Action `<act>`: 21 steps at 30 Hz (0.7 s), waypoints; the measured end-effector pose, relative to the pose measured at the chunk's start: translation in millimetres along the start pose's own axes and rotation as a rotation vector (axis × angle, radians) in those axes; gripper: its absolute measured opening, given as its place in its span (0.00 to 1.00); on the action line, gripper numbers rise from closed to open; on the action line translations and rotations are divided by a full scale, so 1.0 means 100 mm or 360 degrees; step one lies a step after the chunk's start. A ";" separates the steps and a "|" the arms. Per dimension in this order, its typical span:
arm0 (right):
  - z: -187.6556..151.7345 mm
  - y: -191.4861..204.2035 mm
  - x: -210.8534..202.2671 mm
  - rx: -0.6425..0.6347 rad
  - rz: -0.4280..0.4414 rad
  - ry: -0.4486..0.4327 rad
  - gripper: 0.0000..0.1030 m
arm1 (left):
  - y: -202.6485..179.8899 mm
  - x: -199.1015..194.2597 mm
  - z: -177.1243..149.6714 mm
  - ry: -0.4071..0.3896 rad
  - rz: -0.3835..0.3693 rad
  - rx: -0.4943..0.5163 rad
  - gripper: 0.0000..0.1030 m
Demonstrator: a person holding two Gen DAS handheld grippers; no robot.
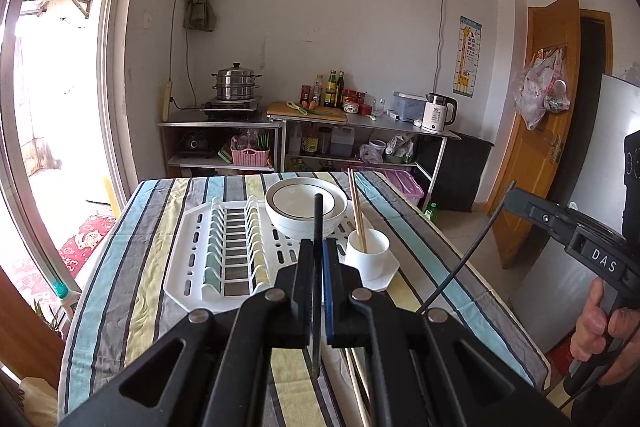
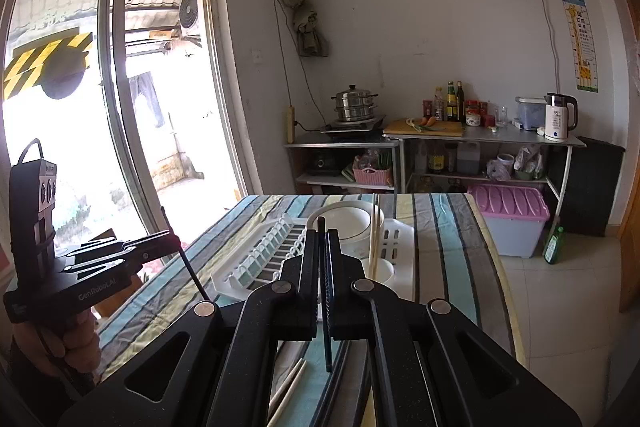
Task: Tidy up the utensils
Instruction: 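Lift both black chopsticks and carry them over the white cup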
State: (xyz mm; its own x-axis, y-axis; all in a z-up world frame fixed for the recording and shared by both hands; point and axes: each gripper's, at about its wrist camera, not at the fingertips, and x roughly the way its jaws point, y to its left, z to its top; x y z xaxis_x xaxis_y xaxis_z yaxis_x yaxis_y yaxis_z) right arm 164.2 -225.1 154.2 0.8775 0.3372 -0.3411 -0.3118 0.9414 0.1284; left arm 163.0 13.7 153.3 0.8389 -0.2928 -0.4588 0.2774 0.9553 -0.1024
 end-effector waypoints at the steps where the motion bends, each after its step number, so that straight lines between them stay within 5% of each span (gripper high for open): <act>1: 0.04 -0.04 0.01 0.0002 -0.0011 -0.0009 0.02 | -0.02 0.04 0.05 0.0004 -0.0012 0.0004 0.04; 12: 0.41 -0.35 0.29 0.0046 -0.0097 -0.0046 0.00 | -0.26 0.51 0.53 0.0045 -0.0096 0.0001 0.04; 21: 0.13 -0.68 0.70 0.0132 -0.0146 0.0123 0.00 | -0.28 0.73 0.57 0.0081 -0.0134 -0.0012 0.04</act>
State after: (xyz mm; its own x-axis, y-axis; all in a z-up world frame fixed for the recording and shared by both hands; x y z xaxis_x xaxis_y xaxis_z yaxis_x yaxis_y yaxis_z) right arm 252.1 -266.0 134.0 0.8691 0.2525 -0.4254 -0.1979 0.9656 0.1688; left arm 243.0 -37.3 173.5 0.7877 -0.3698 -0.4927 0.3422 0.9277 -0.1492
